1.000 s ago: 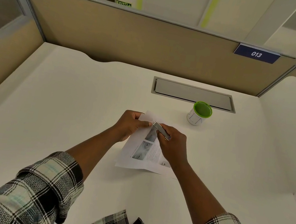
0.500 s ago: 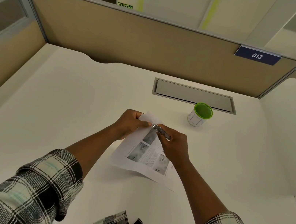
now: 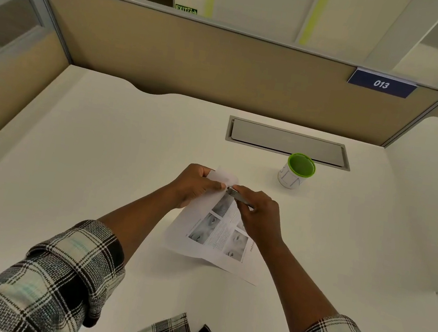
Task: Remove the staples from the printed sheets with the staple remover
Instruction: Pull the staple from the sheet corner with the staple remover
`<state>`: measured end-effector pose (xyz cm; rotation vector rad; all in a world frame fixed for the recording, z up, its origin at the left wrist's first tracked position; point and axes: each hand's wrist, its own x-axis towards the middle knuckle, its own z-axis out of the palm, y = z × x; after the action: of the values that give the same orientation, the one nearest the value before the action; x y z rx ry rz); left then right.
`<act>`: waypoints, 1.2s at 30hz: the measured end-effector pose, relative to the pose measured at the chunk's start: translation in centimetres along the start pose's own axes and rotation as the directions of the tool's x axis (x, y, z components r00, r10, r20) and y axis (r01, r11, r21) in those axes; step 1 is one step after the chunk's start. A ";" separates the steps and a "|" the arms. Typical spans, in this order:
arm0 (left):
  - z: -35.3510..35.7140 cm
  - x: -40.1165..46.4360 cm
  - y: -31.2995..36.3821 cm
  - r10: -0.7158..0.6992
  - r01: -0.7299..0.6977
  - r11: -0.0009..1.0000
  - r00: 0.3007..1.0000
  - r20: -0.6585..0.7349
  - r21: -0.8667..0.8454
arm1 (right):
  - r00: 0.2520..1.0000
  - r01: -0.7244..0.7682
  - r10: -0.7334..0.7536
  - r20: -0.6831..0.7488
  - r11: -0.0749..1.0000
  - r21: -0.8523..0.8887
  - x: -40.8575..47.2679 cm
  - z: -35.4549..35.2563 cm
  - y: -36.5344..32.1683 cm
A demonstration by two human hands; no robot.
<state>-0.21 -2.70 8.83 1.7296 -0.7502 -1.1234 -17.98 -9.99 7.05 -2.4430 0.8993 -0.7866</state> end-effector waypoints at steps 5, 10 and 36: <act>0.2 0.0 0.0 -0.007 0.007 1.000 1.000 -0.010 0.028 | 0.992 0.096 -0.101 -0.073 0.993 -0.076 -0.3 -0.1 -0.5; -0.1 0.0 -0.1 -0.020 0.020 1.000 1.000 0.000 -0.001 | 0.997 0.064 -0.064 -0.044 0.998 -0.006 -0.7 0.4 -0.2; -2.2 1.7 -1.4 0.255 -0.309 0.772 0.951 0.174 0.556 | 0.907 -0.416 0.411 0.087 0.909 0.038 1.7 0.9 5.4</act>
<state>2.50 -2.76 7.30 1.9700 -1.4793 -0.8054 -18.77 -14.78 3.98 -2.1061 1.2885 -0.5489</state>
